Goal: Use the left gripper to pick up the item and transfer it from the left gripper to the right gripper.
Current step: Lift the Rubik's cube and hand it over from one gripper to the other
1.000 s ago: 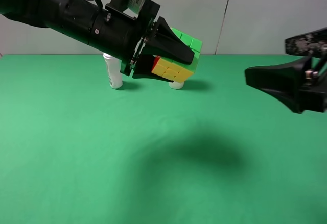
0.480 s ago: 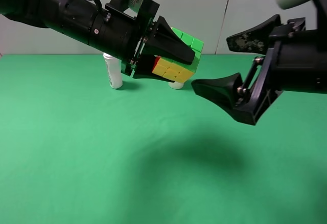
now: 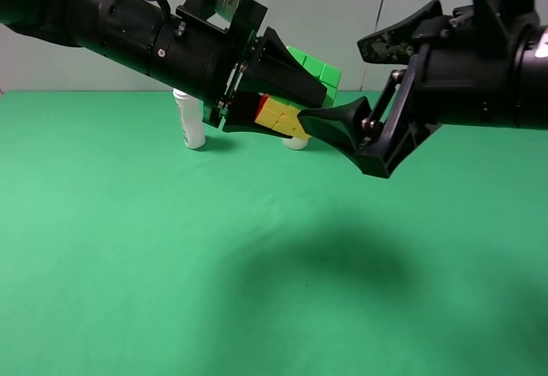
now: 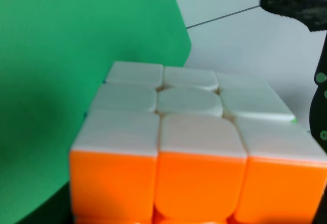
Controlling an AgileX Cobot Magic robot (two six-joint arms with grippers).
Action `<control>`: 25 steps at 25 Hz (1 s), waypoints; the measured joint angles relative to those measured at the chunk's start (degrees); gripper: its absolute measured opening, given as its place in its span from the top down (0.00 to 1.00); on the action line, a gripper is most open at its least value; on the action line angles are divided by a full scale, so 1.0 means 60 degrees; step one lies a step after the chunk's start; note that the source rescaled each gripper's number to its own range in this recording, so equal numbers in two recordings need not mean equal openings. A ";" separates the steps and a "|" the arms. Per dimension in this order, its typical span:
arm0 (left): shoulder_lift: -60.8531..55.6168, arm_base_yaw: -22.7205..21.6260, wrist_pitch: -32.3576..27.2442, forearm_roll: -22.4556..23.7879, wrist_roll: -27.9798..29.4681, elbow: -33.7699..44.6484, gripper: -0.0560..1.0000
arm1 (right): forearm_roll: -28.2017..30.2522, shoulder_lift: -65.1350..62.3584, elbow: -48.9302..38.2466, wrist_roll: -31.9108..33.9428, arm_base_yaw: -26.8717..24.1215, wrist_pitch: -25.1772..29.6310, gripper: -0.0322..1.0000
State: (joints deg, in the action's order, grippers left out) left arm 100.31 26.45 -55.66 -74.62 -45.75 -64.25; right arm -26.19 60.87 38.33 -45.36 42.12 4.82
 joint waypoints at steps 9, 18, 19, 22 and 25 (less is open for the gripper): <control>0.0000 0.0000 0.0000 0.0009 0.0000 0.0000 0.95 | 0.0016 0.0557 0.0290 -0.0197 0.0000 0.0029 0.00; 0.0000 0.0000 0.0000 0.0009 0.0000 0.0000 0.95 | 0.0016 0.1510 0.0932 -0.0505 0.0897 0.0029 0.00; 0.0000 0.0000 0.0000 0.0009 0.0000 0.0000 0.95 | 0.0016 0.1626 0.1046 -0.0505 0.0910 0.0029 0.00; 0.0000 0.0000 0.0000 0.0009 0.0000 0.0000 0.95 | 0.0016 0.1923 0.1295 -0.0531 0.0919 0.0022 0.00; 0.0000 0.0000 0.0000 0.0009 0.0000 0.0000 0.95 | 0.0016 0.2112 0.1360 -0.0531 0.0919 0.0031 0.00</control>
State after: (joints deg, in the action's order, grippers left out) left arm 100.31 26.45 -55.66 -74.56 -45.75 -64.25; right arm -26.09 73.54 46.48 -48.55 47.63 5.00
